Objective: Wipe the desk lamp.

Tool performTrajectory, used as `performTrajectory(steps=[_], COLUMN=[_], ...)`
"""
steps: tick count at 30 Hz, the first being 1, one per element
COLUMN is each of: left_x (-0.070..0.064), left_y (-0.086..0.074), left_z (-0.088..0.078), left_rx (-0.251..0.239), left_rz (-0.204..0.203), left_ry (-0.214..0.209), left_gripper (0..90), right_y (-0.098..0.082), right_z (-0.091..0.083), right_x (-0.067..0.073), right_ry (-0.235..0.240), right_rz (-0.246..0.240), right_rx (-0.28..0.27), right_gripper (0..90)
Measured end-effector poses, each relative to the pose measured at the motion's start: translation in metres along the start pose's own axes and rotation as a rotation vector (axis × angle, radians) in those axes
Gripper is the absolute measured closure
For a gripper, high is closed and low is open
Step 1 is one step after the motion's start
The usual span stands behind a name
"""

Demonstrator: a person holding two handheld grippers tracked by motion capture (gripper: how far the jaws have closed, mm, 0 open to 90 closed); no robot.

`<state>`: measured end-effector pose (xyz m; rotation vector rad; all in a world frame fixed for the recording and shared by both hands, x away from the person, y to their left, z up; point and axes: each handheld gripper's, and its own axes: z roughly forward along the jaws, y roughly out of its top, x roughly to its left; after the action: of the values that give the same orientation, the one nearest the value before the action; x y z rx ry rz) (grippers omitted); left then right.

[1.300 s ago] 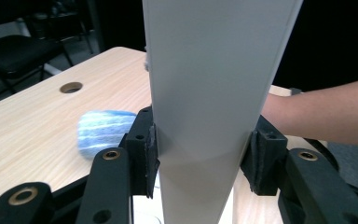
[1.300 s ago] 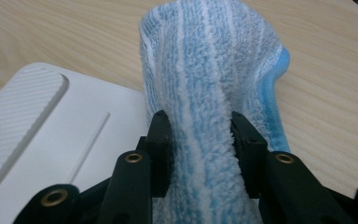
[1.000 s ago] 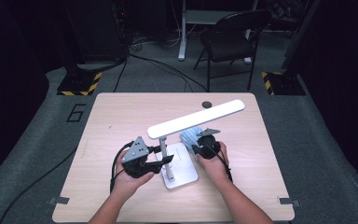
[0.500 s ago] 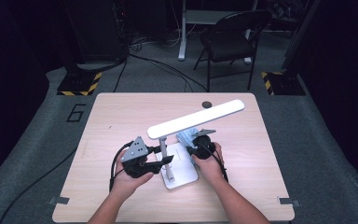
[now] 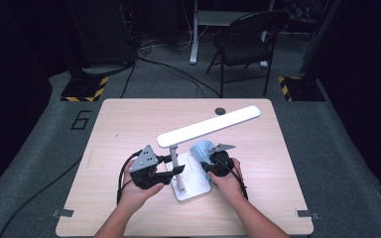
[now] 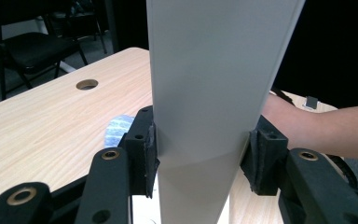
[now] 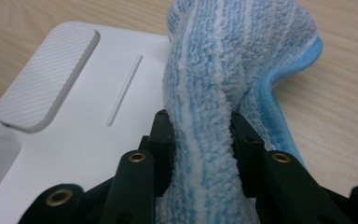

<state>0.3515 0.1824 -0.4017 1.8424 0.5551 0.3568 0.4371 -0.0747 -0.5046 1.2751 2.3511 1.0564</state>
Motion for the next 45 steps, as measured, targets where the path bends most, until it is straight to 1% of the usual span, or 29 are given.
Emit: performTrajectory(steps=[1, 2, 3, 4, 8, 9, 10, 11, 13, 14, 19, 21, 22, 23, 24, 25, 26, 29, 30, 33, 34, 35, 36, 37, 39, 40, 41, 43, 45], left_x=[0.0, 0.0, 0.0, 0.0, -0.001, -0.001, -0.001, -0.001, -0.002, -0.002, -0.002, -0.002, -0.002, -0.002, -0.002, -0.002, -0.002, -0.003, -0.003, -0.003, -0.003, -0.003, -0.003, -0.003, -0.003, -0.003, -0.004, -0.003, -0.003], left_y=[0.0, 0.0, 0.0, 0.0, 0.0, 0.0, 0.0, 0.0, 0.0, 0.0, 0.0, 0.0, 0.0, 0.0, 0.0, 0.0, 0.0, 0.0, -0.001, -0.001, 0.0, 0.0, 0.0, 0.0, 0.0, 0.0, 0.0, -0.001, -0.001], left_z=[0.0, 0.0, 0.0, 0.0, 0.0, 0.0, 0.0, 0.0, 0.0, 0.0, 0.0, 0.0, 0.0, 0.0, 0.0, 0.0, 0.0, 0.0, 0.0, 0.0, 0.0, 0.0, 0.0, 0.0, 0.001, 0.001, 0.001, 0.0, 0.0], left_rx=[0.0, -0.003, -0.004, -0.003, -0.001, 0.0, 0.0, 0.0, -0.003, -0.003, -0.001, -0.001, 0.0, -0.001, -0.001, -0.001, -0.003, -0.003, -0.003, -0.004, -0.001, -0.001, -0.003, -0.003, -0.002, -0.002, -0.004, -0.002, -0.004], left_rz=[0.0, 0.0, 0.0, -0.001, 0.0, 0.0, 0.0, 0.0, -0.003, -0.003, -0.001, -0.001, -0.002, -0.003, -0.003, -0.003, -0.003, -0.003, -0.003, -0.003, -0.002, -0.002, -0.003, -0.002, -0.002, -0.002, -0.009, -0.002, -0.001], left_ry=[0.0, 0.003, 0.004, 0.005, 0.009, 0.008, 0.009, 0.009, 0.011, 0.011, 0.01, 0.011, 0.012, 0.012, 0.012, 0.012, 0.016, 0.018, 0.018, 0.021, 0.017, 0.018, 0.021, 0.021, 0.02, 0.02, 0.019, 0.019, 0.019], left_gripper=[52.7, 52.6, 52.7, 52.7, 52.7, 52.7, 52.7, 52.7, 52.7, 52.7, 52.8, 52.8, 52.8, 52.8, 52.8, 52.8, 52.8, 52.8, 52.8, 52.8, 52.8, 52.8, 52.8, 52.9, 52.9, 52.9, 52.8, 52.9, 52.9], right_y=[-0.003, -0.004, -0.007, -0.008, -0.016, -0.018, -0.02, -0.021, -0.025, -0.027, -0.037, -0.039, -0.041, -0.043, -0.045, -0.046, -0.048, -0.054, -0.057, -0.063, -0.064, -0.065, -0.066, -0.066, -0.067, -0.067, -0.066, -0.066, -0.065], right_z=[-0.002, -0.004, -0.006, -0.008, -0.016, -0.018, -0.021, -0.022, -0.026, -0.027, -0.036, -0.039, -0.041, -0.042, -0.044, -0.046, -0.048, -0.055, -0.057, -0.063, -0.066, -0.067, -0.069, -0.069, -0.072, -0.072, -0.07, -0.07, -0.07], right_x=[0.001, 0.002, 0.003, 0.003, 0.006, 0.007, 0.007, 0.007, 0.008, 0.008, 0.01, 0.012, 0.012, 0.013, 0.013, 0.013, 0.013, 0.013, 0.014, 0.015, 0.017, 0.017, 0.018, 0.017, 0.02, 0.02, 0.02, 0.02, 0.021], right_ry=[-0.002, 0.001, -0.004, -0.002, 0.0, 0.006, 0.009, 0.01, 0.017, 0.017, 0.025, 0.029, 0.034, 0.036, 0.038, 0.049, 0.044, 0.068, 0.07, 0.081, 0.081, 0.078, 0.086, 0.09, 0.089, 0.091, 0.091, 0.089, 0.091], right_rz=[-0.002, -0.004, 0.0, -0.017, -0.034, -0.038, -0.038, -0.043, -0.035, -0.037, -0.064, -0.049, -0.059, -0.05, -0.066, -0.069, -0.06, -0.051, -0.037, -0.048, -0.043, -0.048, -0.048, -0.068, -0.044, -0.049, -0.05, -0.048, -0.056], right_rx=[-0.01, 0.001, -0.003, -0.003, 0.006, 0.003, 0.016, 0.011, 0.017, 0.006, 0.008, 0.013, 0.018, 0.014, 0.011, 0.017, 0.016, 0.022, 0.027, 0.023, 0.035, 0.036, 0.038, 0.031, 0.048, 0.05, 0.038, 0.036, 0.049], right_gripper=[67.5, 67.6, 67.5, 67.6, 67.5, 67.5, 67.4, 67.4, 67.3, 67.3, 67.2, 67.2, 67.2, 67.2, 67.2, 67.2, 67.2, 67.1, 67.1, 67.0, 67.0, 67.0, 67.0, 66.9, 66.9, 66.9, 66.9, 66.9, 66.9])
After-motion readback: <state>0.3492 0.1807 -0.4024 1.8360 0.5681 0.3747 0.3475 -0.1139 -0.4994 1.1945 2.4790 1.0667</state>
